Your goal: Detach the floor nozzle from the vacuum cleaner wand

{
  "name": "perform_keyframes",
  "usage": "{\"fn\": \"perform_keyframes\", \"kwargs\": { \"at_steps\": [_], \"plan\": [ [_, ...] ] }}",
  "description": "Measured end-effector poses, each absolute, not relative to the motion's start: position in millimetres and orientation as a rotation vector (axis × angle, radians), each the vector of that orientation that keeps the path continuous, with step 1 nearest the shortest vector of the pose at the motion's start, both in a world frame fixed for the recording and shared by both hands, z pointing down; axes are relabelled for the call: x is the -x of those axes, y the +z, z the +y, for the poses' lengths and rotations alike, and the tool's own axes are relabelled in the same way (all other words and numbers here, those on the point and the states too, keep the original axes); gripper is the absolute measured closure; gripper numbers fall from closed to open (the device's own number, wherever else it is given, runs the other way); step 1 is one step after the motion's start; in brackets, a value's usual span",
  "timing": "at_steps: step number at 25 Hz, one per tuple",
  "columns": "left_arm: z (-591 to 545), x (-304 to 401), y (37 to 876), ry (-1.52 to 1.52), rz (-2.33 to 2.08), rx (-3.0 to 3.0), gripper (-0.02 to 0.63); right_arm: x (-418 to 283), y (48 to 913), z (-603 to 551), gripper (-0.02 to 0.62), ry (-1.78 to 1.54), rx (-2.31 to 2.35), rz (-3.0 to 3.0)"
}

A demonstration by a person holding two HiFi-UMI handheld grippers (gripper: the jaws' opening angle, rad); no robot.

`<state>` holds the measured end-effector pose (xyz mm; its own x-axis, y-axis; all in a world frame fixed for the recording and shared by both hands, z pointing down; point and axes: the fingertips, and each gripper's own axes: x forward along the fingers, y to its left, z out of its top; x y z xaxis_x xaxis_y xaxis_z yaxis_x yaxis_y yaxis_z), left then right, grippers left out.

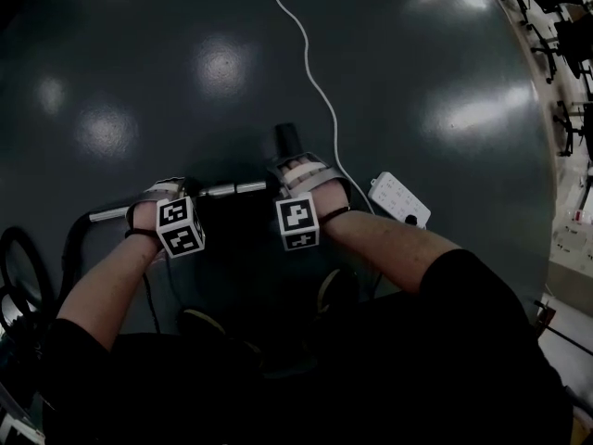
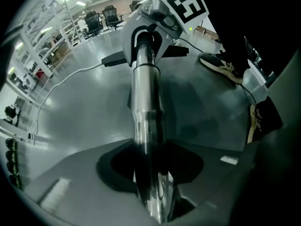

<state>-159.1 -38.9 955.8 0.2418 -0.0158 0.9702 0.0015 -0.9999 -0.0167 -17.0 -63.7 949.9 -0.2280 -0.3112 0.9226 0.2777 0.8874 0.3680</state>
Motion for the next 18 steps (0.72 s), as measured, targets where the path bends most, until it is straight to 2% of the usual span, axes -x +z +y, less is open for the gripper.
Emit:
{"fn": "perform_keyframes", "kwargs": {
  "at_steps": [1, 4, 12, 18],
  "plan": [
    [-41, 159, 950, -1.907, 0.032, 2.471, 0.456, 19, 944, -64, 0.437, -0.540, -0.029, -1.739],
    [-46, 163, 939, -1.882, 0.077, 2.473, 0.456, 28, 930, -61, 0.477, -0.365, -0.026, -1.831],
    [-49, 163, 923, -1.930, 0.093, 2.454, 0.459, 36, 888, -45, 0.471, 0.108, 0.214, -1.891],
    [-40, 152, 921, -1.930, 0.022, 2.435, 0.459, 24, 869, -20, 0.457, 0.666, 0.353, -1.832]
  ]
}}
